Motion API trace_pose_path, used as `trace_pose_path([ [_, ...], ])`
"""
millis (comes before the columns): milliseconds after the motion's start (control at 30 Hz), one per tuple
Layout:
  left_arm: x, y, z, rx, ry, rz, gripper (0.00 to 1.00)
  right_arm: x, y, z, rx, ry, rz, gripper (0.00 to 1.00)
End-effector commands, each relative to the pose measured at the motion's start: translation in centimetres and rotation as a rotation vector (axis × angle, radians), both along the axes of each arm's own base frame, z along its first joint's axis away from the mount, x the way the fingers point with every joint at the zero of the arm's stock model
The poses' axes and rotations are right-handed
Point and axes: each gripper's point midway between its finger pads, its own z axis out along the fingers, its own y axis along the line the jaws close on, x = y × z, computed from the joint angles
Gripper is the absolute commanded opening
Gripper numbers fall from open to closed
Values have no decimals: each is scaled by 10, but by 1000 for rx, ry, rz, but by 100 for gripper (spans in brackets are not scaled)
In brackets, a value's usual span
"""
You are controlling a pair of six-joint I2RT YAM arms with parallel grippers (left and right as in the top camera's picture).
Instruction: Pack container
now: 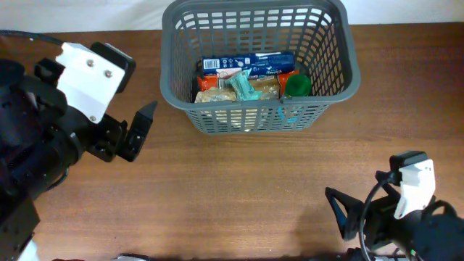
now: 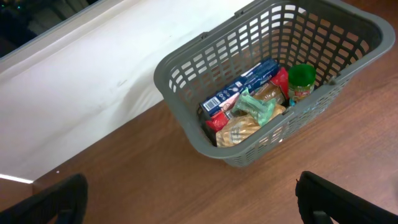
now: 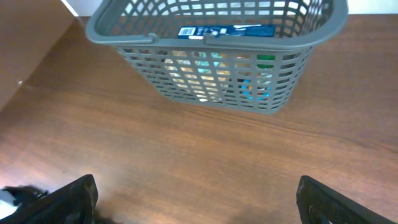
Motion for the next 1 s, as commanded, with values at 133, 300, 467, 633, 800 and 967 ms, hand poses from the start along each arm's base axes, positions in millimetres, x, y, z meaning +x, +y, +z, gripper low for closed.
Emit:
trace_pose_path([
  [133,-2,0,1,-12,-1,1,99,30,-13,-32,-63,-49,-198,99],
  [300,-2,0,1,-12,0,1,99,52,-45,-79,53,-113,-429,99],
  [467,-2,0,1,-12,-1,1,99,53,-67,-140,147,-184,-540,99],
  [633,-2,0,1,-12,-1,1,99,56,-77,-208,146,-191,-597,99],
  [800,-2,0,1,-12,-1,1,99,72,-59,-252,194,-194,-558,99],
  [967,-2,0,1,-12,0,1,99,74,-56,-247,213,-208,-547,99],
])
